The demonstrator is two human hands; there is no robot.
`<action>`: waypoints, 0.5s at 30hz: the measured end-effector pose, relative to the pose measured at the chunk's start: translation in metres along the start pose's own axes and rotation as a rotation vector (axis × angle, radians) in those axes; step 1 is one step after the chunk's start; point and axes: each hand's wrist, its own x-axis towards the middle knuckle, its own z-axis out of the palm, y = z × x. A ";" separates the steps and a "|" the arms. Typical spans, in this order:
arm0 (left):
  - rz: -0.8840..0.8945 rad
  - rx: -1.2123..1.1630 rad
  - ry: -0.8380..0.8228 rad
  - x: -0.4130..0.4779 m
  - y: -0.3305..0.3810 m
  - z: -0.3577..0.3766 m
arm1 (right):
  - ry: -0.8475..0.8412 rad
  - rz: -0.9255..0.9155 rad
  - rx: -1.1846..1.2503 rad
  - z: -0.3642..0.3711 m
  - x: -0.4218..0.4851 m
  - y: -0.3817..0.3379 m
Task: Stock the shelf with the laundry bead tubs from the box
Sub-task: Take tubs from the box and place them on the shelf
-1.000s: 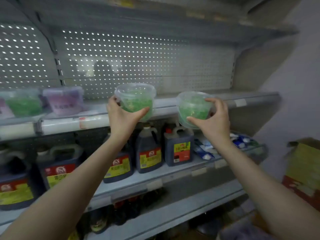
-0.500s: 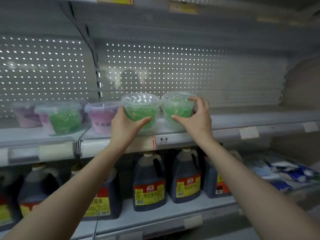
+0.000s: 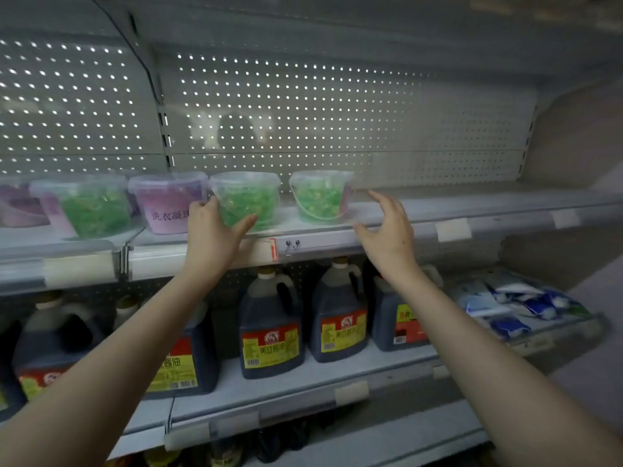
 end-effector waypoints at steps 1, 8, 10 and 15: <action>0.003 -0.005 -0.004 -0.010 0.006 -0.002 | -0.010 0.010 -0.001 -0.007 -0.006 0.004; 0.135 0.043 -0.084 -0.077 0.047 0.013 | -0.105 0.008 -0.149 -0.058 -0.058 0.045; 0.185 0.073 -0.107 -0.093 0.057 0.026 | -0.132 0.005 -0.224 -0.074 -0.074 0.062; 0.295 0.241 -0.274 -0.134 0.084 0.071 | -0.209 0.015 -0.449 -0.120 -0.110 0.109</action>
